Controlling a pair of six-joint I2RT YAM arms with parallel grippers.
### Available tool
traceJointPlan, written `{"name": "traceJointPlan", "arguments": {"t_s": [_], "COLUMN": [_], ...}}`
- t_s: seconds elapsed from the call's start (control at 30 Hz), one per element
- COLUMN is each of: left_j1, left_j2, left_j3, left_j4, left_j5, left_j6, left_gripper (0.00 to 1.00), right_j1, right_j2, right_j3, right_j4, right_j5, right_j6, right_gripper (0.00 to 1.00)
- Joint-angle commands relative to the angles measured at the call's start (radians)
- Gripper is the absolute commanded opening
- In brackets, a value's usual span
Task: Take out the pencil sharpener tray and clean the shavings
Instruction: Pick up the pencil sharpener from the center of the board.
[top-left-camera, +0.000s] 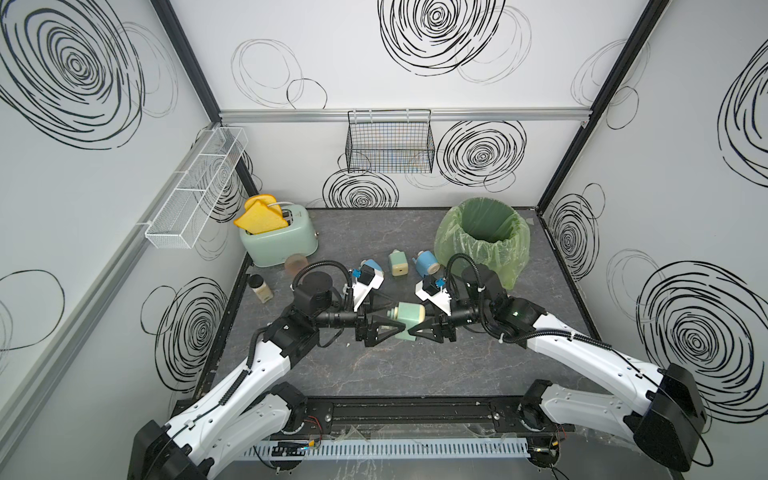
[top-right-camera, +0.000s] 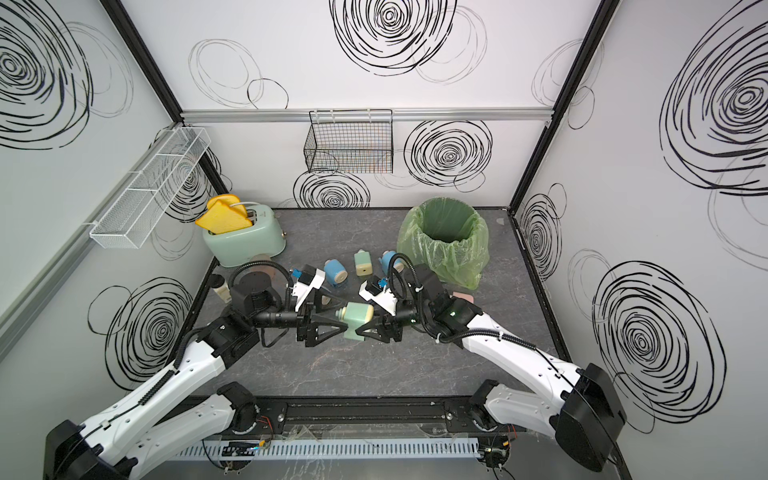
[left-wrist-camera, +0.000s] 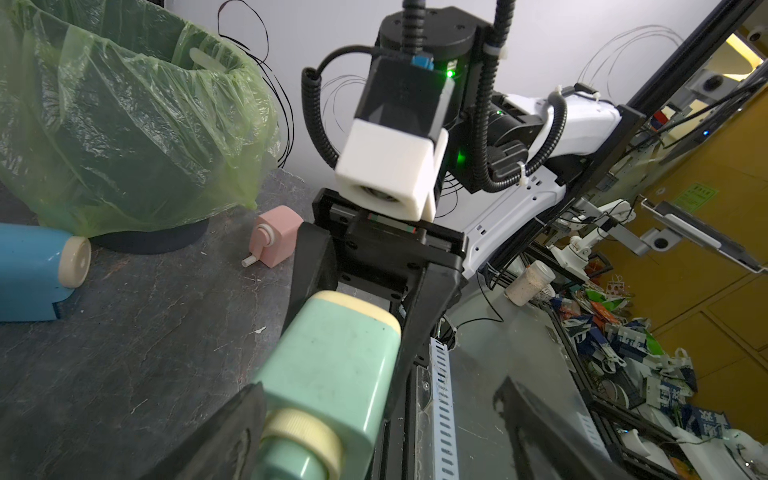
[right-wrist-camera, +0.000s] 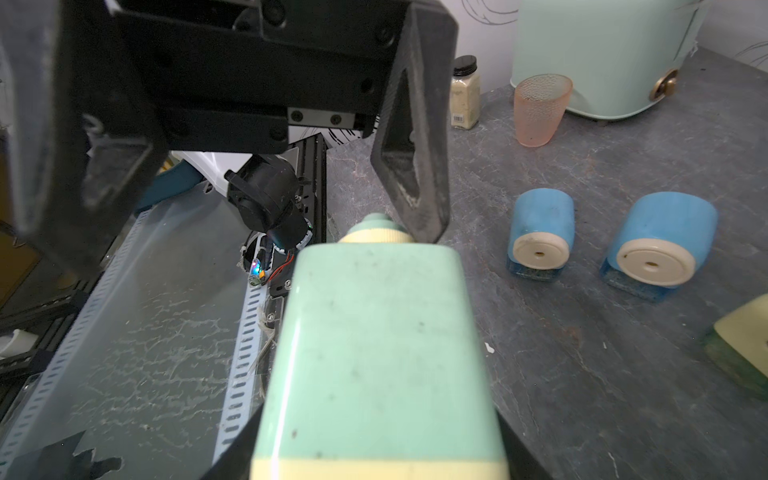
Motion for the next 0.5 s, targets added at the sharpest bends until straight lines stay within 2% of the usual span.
{"name": "traceJointPlan", "arguments": {"t_s": [0.0,0.17,0.3,0.47], "left_j1": [-0.024,-0.046,-0.06,-0.069], "left_j2": [0.016,0.032,0.03,0.042], "left_j3": [0.022,0.028,0.028,0.033], "left_j4": [0.02,0.016,0.011,-0.018], "left_j5": [0.031,0.038,0.045,0.033], "left_j6": [0.023,0.031,0.037,0.052], "left_gripper": [0.86,0.77,0.83,0.86], "right_j1": [-0.004,-0.005,-0.006,-0.005], "right_j2": [-0.027,-0.044,-0.046,-0.066], "right_j3": [0.045,0.051,0.058,0.062], "right_j4": [0.018,0.039,0.048,0.079], "right_j5": [-0.064,-0.094,-0.114,-0.139], "right_j6": [-0.001,0.022,0.031,0.054], "right_gripper": [0.38,0.38,0.38,0.37]}}
